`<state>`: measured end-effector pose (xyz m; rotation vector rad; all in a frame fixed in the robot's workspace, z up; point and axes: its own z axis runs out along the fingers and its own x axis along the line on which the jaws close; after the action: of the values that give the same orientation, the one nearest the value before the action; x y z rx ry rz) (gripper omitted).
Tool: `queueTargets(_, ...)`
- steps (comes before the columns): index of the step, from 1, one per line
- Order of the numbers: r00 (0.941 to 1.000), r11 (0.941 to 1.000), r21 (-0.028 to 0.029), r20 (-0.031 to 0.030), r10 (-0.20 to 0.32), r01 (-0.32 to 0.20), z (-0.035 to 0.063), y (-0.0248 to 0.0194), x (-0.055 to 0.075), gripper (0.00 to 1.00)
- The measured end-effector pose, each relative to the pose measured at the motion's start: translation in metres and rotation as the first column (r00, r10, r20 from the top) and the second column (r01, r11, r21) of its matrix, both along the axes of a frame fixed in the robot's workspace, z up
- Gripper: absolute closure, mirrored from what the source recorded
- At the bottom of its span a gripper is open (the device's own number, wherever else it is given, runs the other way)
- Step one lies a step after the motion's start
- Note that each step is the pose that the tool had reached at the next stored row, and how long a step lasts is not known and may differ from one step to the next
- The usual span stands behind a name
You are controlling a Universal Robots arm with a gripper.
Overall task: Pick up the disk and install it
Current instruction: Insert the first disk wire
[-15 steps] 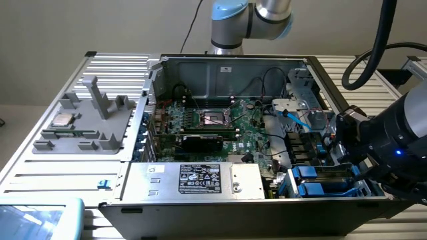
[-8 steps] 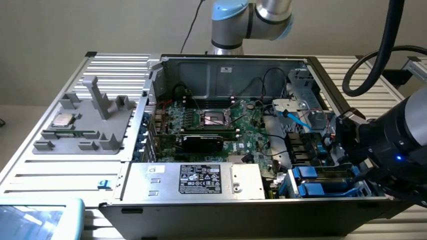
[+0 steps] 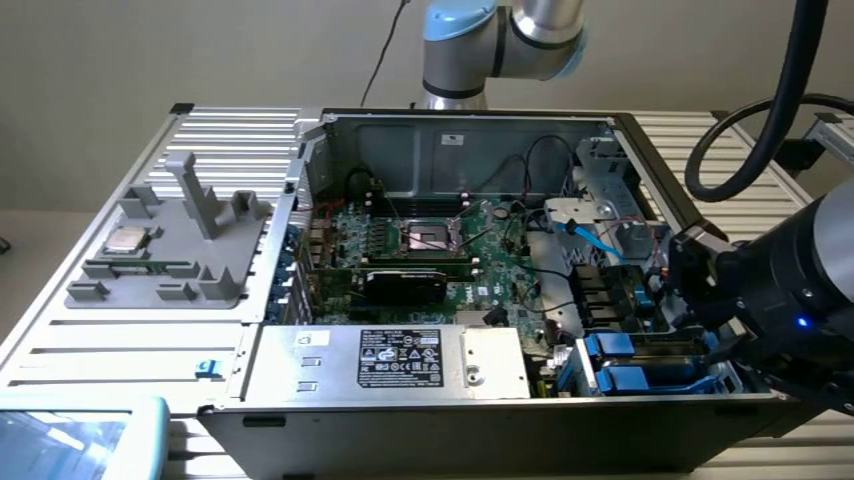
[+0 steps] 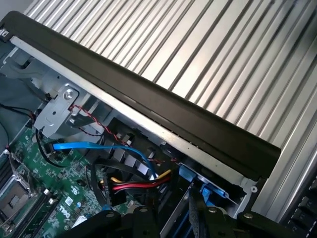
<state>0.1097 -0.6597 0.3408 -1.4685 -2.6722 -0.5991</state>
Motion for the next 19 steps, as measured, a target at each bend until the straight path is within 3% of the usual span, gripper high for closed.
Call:
queueTargets(7,0.9997,0.9996,0.0089,0.0039,0.025,-0.025,-0.0003,-0.0043,0.0009,0.62)
queueTargets(11,0.9994,0.999,0.0311,0.0193,0.03,-0.031,-0.0003,-0.005,0.0012,0.62)
queueTargets(19,0.9994,0.999,0.0315,0.0196,0.03,-0.031,-0.0007,-0.0061,0.0011,0.62)
